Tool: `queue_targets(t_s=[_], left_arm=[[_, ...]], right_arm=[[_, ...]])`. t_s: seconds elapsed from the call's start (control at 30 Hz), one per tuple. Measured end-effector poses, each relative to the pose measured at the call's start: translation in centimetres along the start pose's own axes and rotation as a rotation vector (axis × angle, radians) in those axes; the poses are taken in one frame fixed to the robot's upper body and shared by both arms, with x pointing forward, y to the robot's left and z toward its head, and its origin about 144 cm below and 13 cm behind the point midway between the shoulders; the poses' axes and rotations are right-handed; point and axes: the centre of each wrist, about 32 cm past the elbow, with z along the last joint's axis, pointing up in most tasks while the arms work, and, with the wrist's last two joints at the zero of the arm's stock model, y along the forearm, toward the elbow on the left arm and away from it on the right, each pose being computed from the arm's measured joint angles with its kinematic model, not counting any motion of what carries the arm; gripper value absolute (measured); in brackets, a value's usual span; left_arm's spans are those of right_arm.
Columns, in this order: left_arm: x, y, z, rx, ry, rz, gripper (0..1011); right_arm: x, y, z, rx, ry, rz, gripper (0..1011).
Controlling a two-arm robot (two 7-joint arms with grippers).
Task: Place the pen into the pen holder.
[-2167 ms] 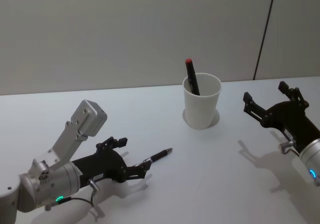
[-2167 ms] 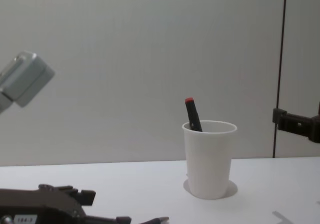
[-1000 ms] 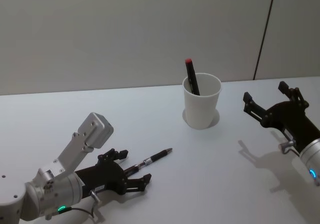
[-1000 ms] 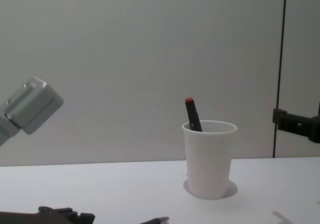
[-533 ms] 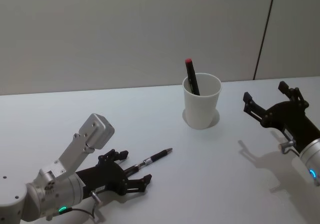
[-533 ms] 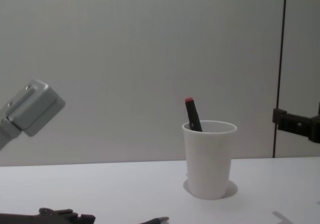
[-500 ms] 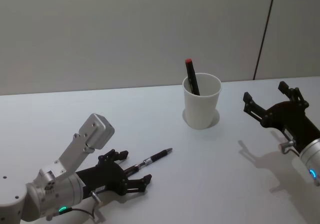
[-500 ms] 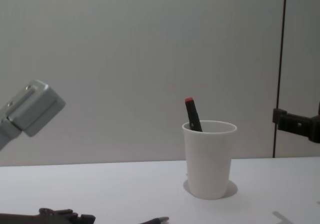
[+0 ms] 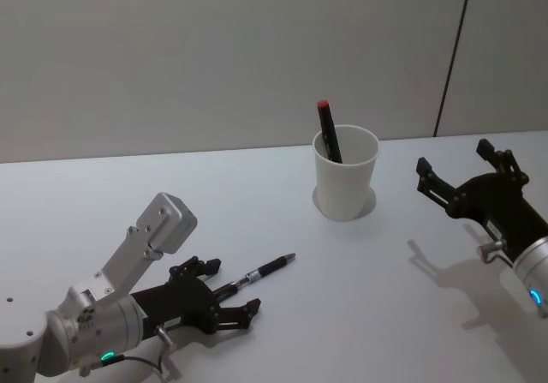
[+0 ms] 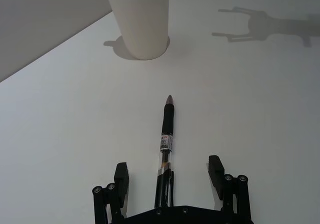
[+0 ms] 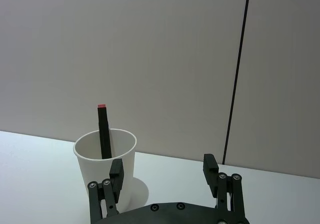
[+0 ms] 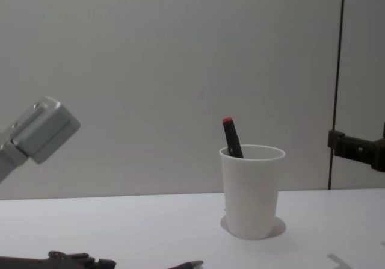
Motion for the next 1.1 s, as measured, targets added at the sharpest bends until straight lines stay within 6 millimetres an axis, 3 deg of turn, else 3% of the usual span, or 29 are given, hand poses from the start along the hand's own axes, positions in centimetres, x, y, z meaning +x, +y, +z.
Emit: queue_targets(t_s=[0.3, 0.4, 0.63, 0.7, 0.77, 0.9, 0.93, 1.1], left_arm=[[0.06, -0.04, 0.03, 0.003, 0.004, -0.006, 999], [0.05, -0.05, 0.04, 0.004, 0.005, -0.009, 945], [0.06, -0.07, 0.06, 0.005, 0.007, -0.011, 747], [0.06, -0.07, 0.06, 0.005, 0.007, -0.011, 737], [0.07, -0.07, 0.06, 0.005, 0.007, -0.011, 630], [0.09, -0.07, 0.06, 0.006, 0.007, -0.011, 539], [0.09, -0.07, 0.06, 0.006, 0.007, -0.010, 467], [0.10, -0.07, 0.06, 0.008, 0.007, -0.010, 307]], right_arm=[[0.00, 0.00, 0.00, 0.000, 0.000, 0.000, 1001], [0.00, 0.00, 0.00, 0.000, 0.000, 0.000, 1001], [0.00, 0.00, 0.00, 0.000, 0.000, 0.000, 1001], [0.00, 0.00, 0.00, 0.000, 0.000, 0.000, 1001], [0.00, 0.00, 0.00, 0.000, 0.000, 0.000, 1001], [0.00, 0.00, 0.00, 0.000, 0.000, 0.000, 1001], [0.00, 0.00, 0.00, 0.000, 0.000, 0.000, 1001], [0.00, 0.00, 0.00, 0.000, 0.000, 0.000, 1001]])
